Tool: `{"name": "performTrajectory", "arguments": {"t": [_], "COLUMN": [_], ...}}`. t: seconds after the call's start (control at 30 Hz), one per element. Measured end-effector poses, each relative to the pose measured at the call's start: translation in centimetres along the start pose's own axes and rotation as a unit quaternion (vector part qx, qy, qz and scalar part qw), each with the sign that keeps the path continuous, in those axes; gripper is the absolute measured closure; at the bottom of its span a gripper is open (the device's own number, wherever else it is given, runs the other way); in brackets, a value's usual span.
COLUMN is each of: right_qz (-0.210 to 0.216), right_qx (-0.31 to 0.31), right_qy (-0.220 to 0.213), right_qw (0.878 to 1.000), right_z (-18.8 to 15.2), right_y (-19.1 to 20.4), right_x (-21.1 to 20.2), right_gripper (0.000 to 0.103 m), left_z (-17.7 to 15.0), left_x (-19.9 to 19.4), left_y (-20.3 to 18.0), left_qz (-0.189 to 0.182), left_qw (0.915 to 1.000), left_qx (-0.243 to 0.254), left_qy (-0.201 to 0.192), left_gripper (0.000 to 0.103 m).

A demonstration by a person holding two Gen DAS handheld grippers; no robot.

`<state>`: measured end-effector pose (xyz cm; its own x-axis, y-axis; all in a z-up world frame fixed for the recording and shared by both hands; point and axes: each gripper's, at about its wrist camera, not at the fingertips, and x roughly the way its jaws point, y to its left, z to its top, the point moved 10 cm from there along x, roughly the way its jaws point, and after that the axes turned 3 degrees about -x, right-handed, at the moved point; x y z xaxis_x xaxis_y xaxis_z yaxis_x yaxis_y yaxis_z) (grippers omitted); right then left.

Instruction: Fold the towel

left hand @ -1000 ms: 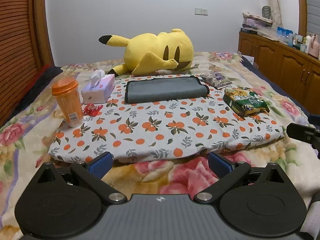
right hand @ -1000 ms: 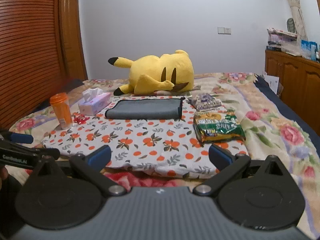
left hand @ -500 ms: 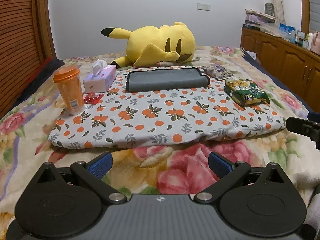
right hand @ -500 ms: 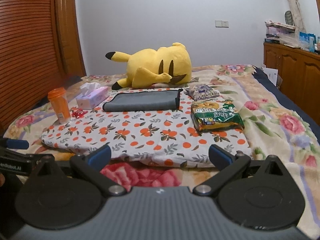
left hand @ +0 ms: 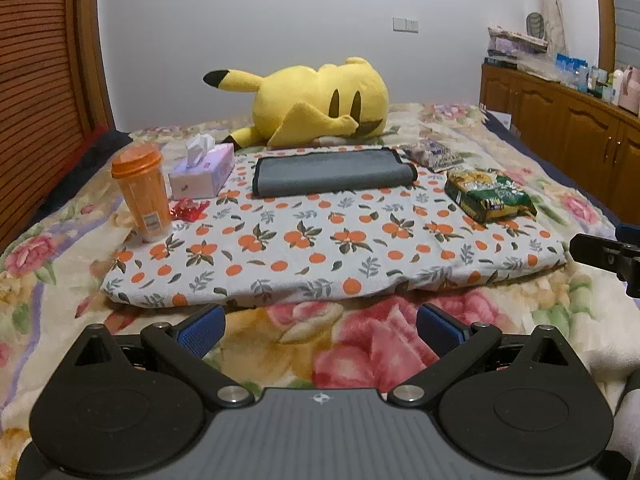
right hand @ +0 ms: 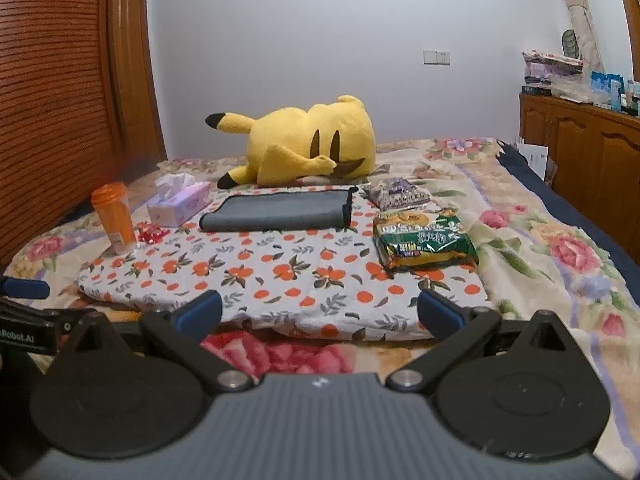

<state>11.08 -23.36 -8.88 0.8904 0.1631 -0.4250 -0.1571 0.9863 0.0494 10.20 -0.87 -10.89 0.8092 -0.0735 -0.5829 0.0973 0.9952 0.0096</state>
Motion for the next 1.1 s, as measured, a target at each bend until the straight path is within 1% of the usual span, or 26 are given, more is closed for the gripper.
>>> {"name": "performTrajectory", "arguments": {"t": [0.4,0.63,1.1], "right_qz": [-0.003,-0.003,-0.009], "right_qx": [0.009,0.013,0.010], "right_qy": [-0.030,-0.037,-0.064], "right_qw": [1.000,0.999,0.998], "right_z": [1.2,1.4,2.3], "right_y": [-0.4,-0.5,-0.7], "right_x": [-0.7,-0.9,-1.6], "right_gripper": [0.000,0.000,0.000], "left_z": [1.8,2.3,3.4], "left_x": [-1.1,-1.5,-2.4], "left_y": [-0.1,0.0,0.1], "left_qz": [0.002,0.000,0.005], "left_qw": [0.9993,0.9988,0.9972], "left_qx": [-0.001,-0.009,-0.004], "left_qy": [-0.037,-0.049,-0.074], "left_gripper": [0.000,0.000,0.000]}}
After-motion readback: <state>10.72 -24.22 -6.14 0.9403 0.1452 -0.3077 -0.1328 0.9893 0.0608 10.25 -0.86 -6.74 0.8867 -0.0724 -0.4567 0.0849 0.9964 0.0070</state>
